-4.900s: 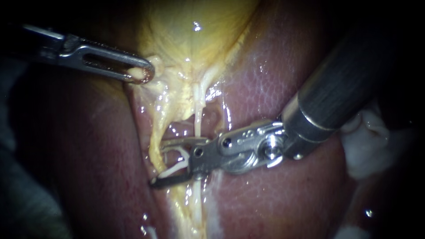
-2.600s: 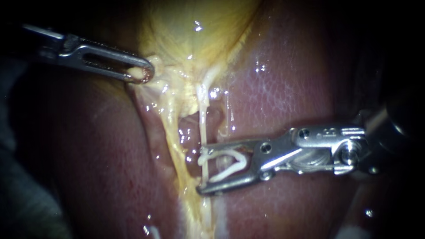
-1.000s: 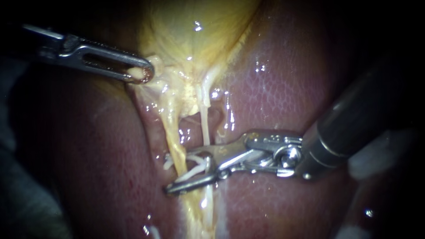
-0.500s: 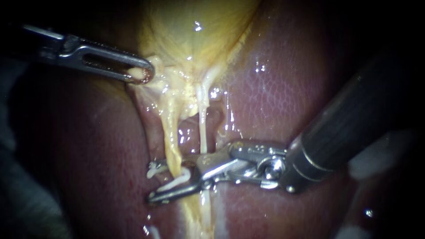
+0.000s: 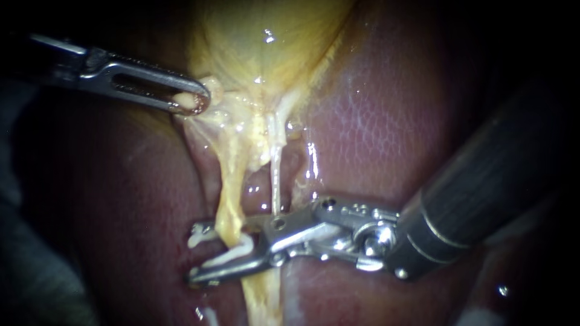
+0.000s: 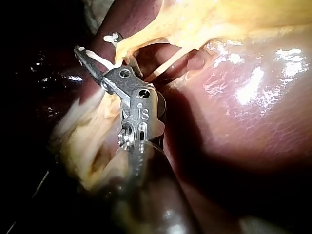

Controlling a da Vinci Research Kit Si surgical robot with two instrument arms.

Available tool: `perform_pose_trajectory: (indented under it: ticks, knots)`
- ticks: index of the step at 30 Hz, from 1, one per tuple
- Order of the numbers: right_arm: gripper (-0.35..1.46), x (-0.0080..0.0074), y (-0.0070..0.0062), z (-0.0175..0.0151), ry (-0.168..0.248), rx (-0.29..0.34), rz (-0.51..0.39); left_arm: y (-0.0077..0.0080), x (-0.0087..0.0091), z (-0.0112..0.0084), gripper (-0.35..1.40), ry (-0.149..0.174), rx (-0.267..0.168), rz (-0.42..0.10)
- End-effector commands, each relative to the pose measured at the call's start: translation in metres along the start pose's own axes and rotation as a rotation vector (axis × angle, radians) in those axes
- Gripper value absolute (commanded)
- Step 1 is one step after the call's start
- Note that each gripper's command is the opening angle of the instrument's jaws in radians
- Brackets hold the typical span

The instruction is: Clipping first clip left tube

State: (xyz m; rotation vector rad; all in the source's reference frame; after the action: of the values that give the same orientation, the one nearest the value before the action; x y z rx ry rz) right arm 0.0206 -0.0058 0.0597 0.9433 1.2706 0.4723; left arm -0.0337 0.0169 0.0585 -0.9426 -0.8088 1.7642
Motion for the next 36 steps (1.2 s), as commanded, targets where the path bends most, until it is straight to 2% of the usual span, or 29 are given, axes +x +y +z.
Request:
perform_pose_trajectory:
  ticks: [1,9,15,25,28,30,32,36]
  knots:
    - [0.46,0.0000,-0.0001,0.0000,-0.003,0.004,0.000,0.0000,0.0000,0.0000,-0.35,0.000,-0.001,0.000]
    - [0.33,0.0001,-0.0002,-0.0007,-0.033,0.059,-0.008,0.0000,0.0000,0.0000,-0.35,0.000,-0.001,0.000]
    - [0.20,0.0000,-0.0002,-0.0010,-0.037,0.054,-0.011,0.0000,0.0000,0.0000,-0.35,0.000,-0.001,0.000]
    - [-0.16,-0.0001,-0.0003,-0.0014,-0.049,0.050,0.001,-0.0001,0.0000,0.0000,-0.35,0.000,-0.001,0.000]
    - [-0.35,-0.0002,-0.0004,-0.0015,-0.049,0.050,0.030,-0.0001,0.0000,0.0000,-0.35,0.000,-0.001,0.000]
    - [-0.35,-0.0003,-0.0005,-0.0017,-0.050,0.048,0.095,-0.0001,0.0000,0.0000,-0.35,0.000,-0.001,0.000]
    - [-0.35,-0.0003,-0.0004,-0.0019,-0.050,0.048,0.118,-0.0001,0.0000,0.0000,-0.35,0.000,-0.001,0.000]
    - [-0.35,-0.0004,-0.0005,-0.0020,-0.051,0.048,0.118,-0.0001,0.0000,0.0000,-0.35,0.000,-0.001,0.000]
